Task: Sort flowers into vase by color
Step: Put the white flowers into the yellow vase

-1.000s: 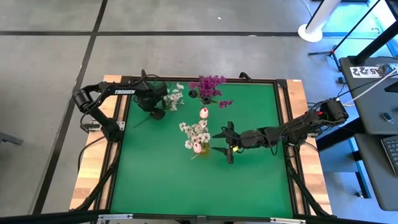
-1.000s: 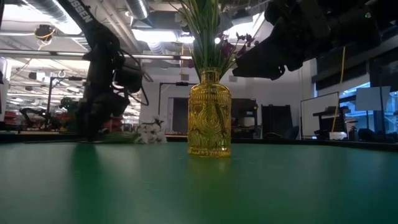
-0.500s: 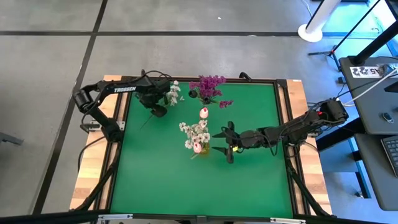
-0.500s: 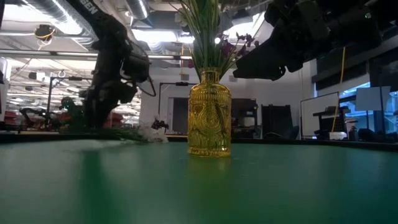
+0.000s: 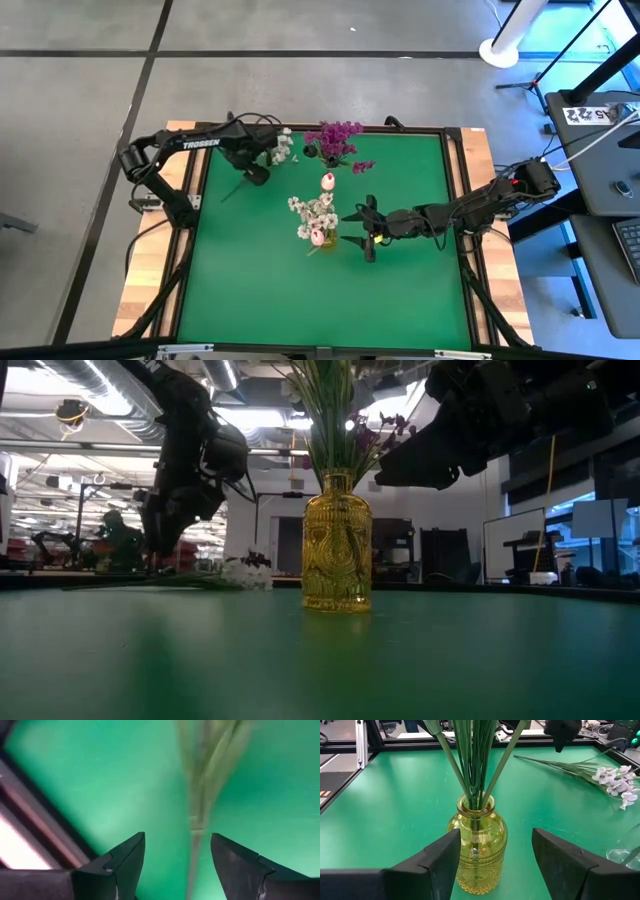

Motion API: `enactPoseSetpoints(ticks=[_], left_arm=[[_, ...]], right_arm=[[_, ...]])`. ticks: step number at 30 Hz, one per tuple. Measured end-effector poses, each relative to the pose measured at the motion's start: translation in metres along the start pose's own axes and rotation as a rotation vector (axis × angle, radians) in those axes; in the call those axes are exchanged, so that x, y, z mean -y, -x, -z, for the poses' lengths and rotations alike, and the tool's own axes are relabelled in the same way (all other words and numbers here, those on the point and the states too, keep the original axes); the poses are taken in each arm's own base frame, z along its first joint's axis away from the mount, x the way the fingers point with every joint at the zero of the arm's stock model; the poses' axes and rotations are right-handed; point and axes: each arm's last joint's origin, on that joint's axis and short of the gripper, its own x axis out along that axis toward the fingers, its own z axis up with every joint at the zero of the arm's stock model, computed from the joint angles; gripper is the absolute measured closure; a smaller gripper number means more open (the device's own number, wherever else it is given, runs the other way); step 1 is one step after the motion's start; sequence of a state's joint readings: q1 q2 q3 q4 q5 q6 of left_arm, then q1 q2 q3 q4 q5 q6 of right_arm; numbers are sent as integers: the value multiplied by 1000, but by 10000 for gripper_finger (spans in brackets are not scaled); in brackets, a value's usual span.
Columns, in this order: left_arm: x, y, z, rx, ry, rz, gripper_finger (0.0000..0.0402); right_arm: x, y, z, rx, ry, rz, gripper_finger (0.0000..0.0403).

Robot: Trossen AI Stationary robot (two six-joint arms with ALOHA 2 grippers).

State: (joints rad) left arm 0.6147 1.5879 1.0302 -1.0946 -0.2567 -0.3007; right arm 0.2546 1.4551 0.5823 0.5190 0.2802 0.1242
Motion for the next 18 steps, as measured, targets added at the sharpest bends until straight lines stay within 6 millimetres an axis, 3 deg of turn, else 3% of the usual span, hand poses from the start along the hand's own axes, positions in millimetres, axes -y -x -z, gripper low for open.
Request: enactPoseSetpoints(ticks=[6, 11, 18], left_arm=[[10, 2, -2, 45, -64, 54, 179], [18, -9, -8, 138, -93, 134, 179], [10, -25, -2, 80, -77, 99, 179]], right_arm=[[0, 0, 0, 0, -1, 0, 158], [0, 0, 0, 0, -2, 0, 158], [0, 0, 2, -22, 4, 2, 158]])
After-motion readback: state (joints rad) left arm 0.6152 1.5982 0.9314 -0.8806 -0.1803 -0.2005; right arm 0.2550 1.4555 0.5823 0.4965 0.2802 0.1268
